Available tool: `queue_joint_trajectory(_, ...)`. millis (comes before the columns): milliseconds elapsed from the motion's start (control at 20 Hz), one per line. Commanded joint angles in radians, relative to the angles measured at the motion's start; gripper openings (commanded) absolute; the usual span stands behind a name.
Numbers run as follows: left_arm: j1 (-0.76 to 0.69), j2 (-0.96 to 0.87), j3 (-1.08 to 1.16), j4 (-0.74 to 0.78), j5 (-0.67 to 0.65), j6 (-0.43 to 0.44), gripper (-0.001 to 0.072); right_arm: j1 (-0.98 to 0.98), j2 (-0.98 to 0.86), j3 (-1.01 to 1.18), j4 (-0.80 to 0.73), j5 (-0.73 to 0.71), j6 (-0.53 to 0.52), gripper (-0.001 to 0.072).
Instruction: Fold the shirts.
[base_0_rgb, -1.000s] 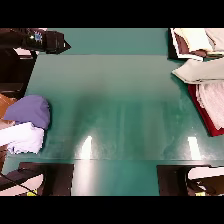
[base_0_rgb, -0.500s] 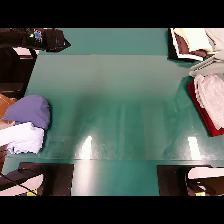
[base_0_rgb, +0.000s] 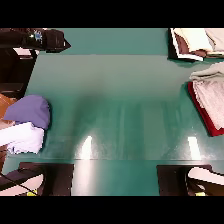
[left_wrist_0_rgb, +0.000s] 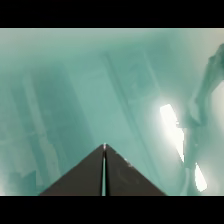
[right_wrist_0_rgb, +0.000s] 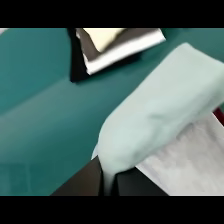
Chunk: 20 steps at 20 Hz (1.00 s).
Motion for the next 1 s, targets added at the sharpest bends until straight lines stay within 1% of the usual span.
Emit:
queue_joint_trajectory(0, 0.000, -0.001, 0.000, 0.001, -0.021, 0.002, 0.0030, -0.043, 0.068, -0.143, -0.172, 0.043, -0.005, 0.0015)
queue_joint_trajectory(100, 0.000, -0.001, 0.000, 0.001, -0.023, 0.003, 0.0030, -0.065, 0.083, -0.214, -0.258, 0.066, -0.005, 0.0015)
queue_joint_trajectory(250, 0.000, -0.001, 0.000, 0.001, -0.024, 0.009, 0.0030, -0.106, 0.103, -0.314, -0.315, 0.071, -0.005, 0.0019)
queue_joint_trajectory(300, 0.000, -0.001, 0.000, 0.001, -0.024, 0.010, 0.0030, -0.121, 0.108, -0.343, -0.333, 0.071, -0.005, 0.0051)
queue_joint_trajectory(350, 0.000, -0.001, 0.000, 0.001, -0.024, 0.010, 0.0030, -0.133, 0.109, -0.362, -0.340, 0.074, -0.005, 0.0265)
queue_joint_trajectory(400, 0.000, -0.001, 0.000, 0.001, -0.024, 0.010, 0.0030, -0.148, 0.108, -0.374, -0.341, 0.076, -0.005, 0.0580)
queue_joint_trajectory(450, 0.000, -0.001, 0.000, 0.001, -0.024, 0.010, 0.0030, -0.161, 0.108, -0.377, -0.339, 0.080, -0.005, 0.0704)
queue_joint_trajectory(550, 0.000, -0.001, 0.000, 0.001, -0.024, 0.009, 0.0030, -0.165, 0.109, -0.349, -0.295, 0.086, -0.003, 0.0700)
queue_joint_trajectory(700, 0.000, -0.001, 0.000, 0.001, -0.023, 0.009, 0.0030, -0.106, 0.109, -0.265, -0.144, 0.100, -0.004, 0.0697)
queue_joint_trajectory(850, 0.000, -0.001, 0.000, 0.002, -0.013, 0.009, 0.0030, 0.064, 0.109, -0.180, -0.032, 0.091, -0.004, 0.0697)
queue_joint_trajectory(950, 0.000, -0.001, 0.000, 0.001, -0.011, 0.009, 0.0031, 0.227, 0.108, -0.132, -0.034, 0.064, -0.004, 0.0697)
